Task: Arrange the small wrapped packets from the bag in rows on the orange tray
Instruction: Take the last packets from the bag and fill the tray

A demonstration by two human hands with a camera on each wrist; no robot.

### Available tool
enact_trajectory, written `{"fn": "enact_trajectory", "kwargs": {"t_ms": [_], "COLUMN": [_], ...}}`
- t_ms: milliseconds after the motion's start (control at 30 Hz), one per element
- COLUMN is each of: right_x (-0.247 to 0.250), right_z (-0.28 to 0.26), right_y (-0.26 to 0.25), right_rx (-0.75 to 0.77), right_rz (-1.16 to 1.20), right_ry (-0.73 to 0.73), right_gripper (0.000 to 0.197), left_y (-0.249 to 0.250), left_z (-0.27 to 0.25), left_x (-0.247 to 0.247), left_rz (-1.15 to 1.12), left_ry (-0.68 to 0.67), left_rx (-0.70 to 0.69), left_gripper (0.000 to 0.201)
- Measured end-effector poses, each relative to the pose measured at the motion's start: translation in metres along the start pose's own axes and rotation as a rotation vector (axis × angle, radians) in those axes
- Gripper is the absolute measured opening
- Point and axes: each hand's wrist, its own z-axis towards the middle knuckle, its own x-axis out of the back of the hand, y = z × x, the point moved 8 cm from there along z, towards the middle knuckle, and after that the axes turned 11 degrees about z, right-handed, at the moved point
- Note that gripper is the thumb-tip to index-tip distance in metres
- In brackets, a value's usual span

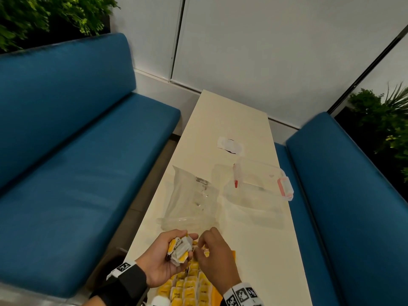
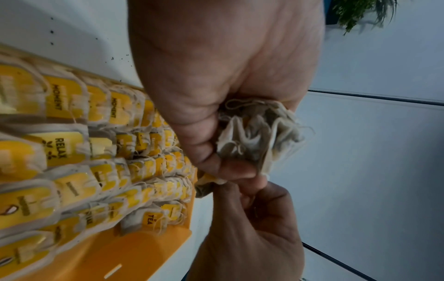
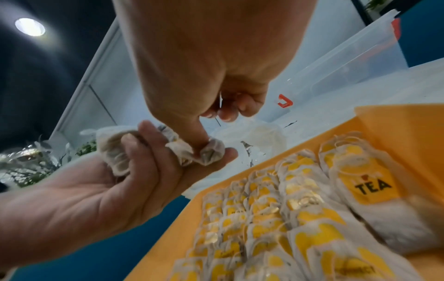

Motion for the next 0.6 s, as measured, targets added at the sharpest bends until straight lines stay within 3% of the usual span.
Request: {"fn": "enact_trajectory", "kwargs": {"t_ms": [100,233,333,433,600], "right_x": [-0.009,-0.011,-0.012,-0.009,0.012], "right_z": [-0.002,-0.003,-0.002,-0.001,-0.001], "right_y": [-0.004,-0.009,-0.009,-0.009,-0.012], "right_rx": [0.042,0.076,0.09,0.105,0.047], "right_rz": [-0.008,0.072,0.003,-0.035,-0.064], "right_ry": [-0.036,-0.14,-0.186,-0.167,-0.083], "right_gripper": [0.005,0.014,0.019,0.024,0.017], "left_y": [0.002,0.005,0.006,0.005,0.007], "left_z": [-0.003,-0.007,-0.009,-0.01,-0.012], "left_x": [-0.003,-0.005,-0.006,-0.003,0.003], "left_rz": [-0.034,-0.05,-0.038,-0.018,0.105], "left_ry": [-0.012,-0.028,-0.023,-0.014,0.04], "left_rx": [0.004,0.016,0.006,0.001,-0.025], "left_gripper": [0.042,0.04,0.039,0.039,0.034]}}
